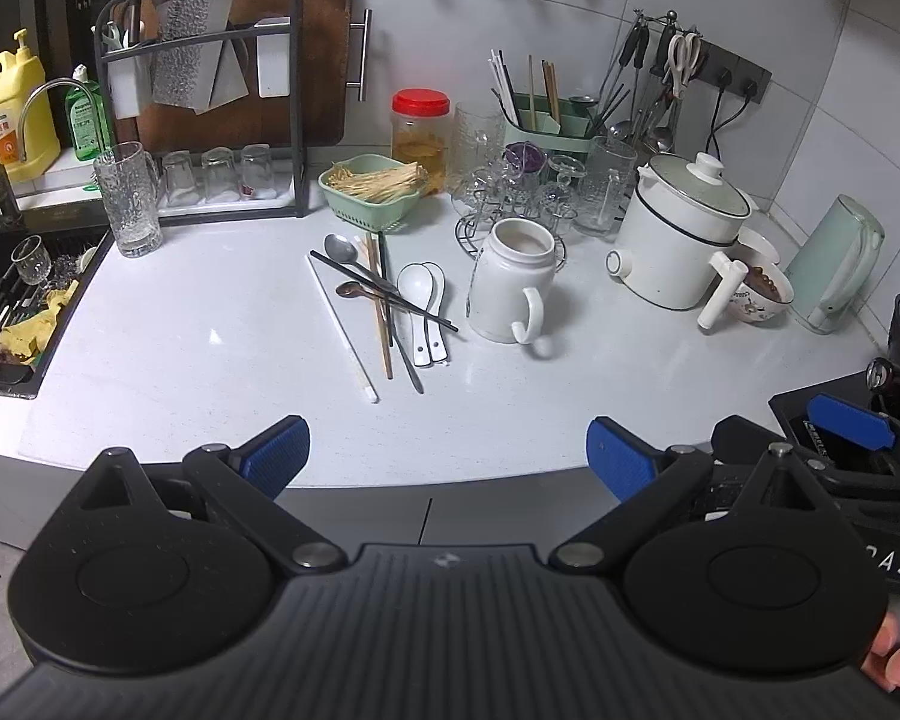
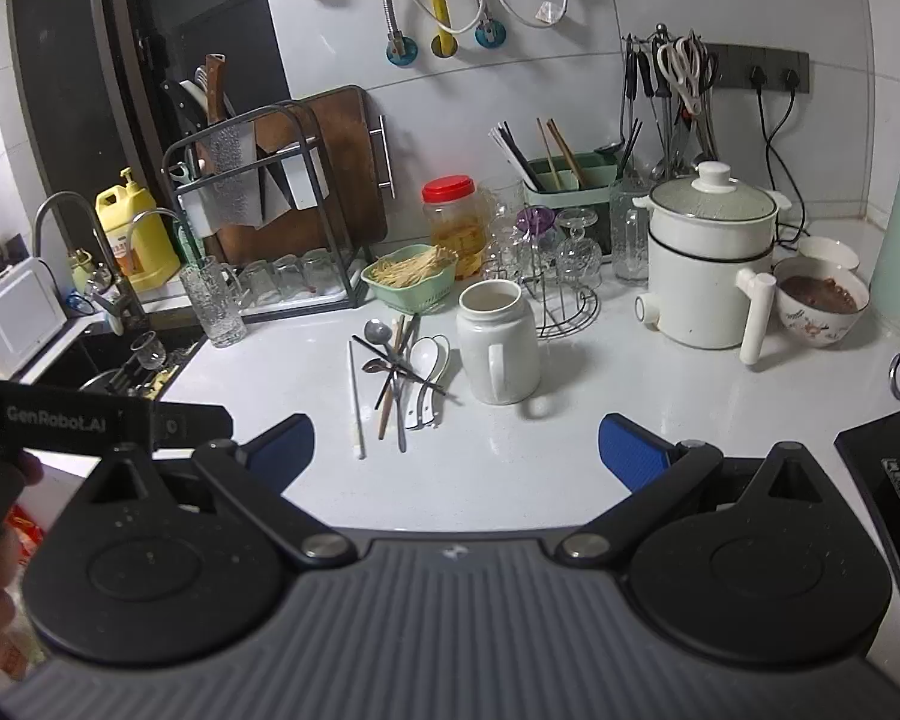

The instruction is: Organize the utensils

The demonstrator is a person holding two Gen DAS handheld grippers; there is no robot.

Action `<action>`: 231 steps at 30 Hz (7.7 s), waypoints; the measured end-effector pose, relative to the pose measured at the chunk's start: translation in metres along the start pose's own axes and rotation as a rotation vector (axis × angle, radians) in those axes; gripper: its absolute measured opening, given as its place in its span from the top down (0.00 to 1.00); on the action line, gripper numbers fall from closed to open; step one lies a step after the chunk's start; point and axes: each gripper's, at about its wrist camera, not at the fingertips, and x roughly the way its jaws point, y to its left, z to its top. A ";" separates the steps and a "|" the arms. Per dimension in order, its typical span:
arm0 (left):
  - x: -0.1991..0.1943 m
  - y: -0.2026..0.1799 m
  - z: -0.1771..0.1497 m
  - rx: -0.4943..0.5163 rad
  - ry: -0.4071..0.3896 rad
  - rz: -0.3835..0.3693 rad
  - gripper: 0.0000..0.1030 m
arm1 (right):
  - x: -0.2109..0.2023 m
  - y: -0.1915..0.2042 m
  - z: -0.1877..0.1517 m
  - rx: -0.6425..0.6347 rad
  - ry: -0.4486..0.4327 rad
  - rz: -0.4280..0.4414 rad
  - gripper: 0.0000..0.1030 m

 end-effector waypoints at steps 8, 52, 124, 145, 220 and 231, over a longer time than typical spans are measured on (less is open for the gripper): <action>0.006 0.005 -0.007 -0.022 0.015 0.006 0.03 | 0.004 -0.001 -0.005 -0.008 0.008 0.002 0.01; 0.107 0.063 0.024 -0.005 0.031 -0.031 0.03 | 0.090 0.006 -0.020 0.069 0.007 -0.125 0.02; 0.370 0.133 0.099 -0.124 0.357 -0.313 0.95 | 0.321 0.003 0.046 0.066 0.085 -0.299 0.15; 0.291 0.121 0.183 -0.046 0.115 -0.266 0.95 | 0.320 0.007 0.049 0.060 0.151 -0.324 0.15; 0.224 -0.033 0.281 0.165 0.053 -0.253 0.96 | 0.331 -0.020 0.063 -0.191 0.216 -0.057 0.14; 0.259 -0.039 0.264 0.215 0.092 -0.232 0.96 | 0.329 -0.021 0.061 -0.190 0.199 -0.052 0.14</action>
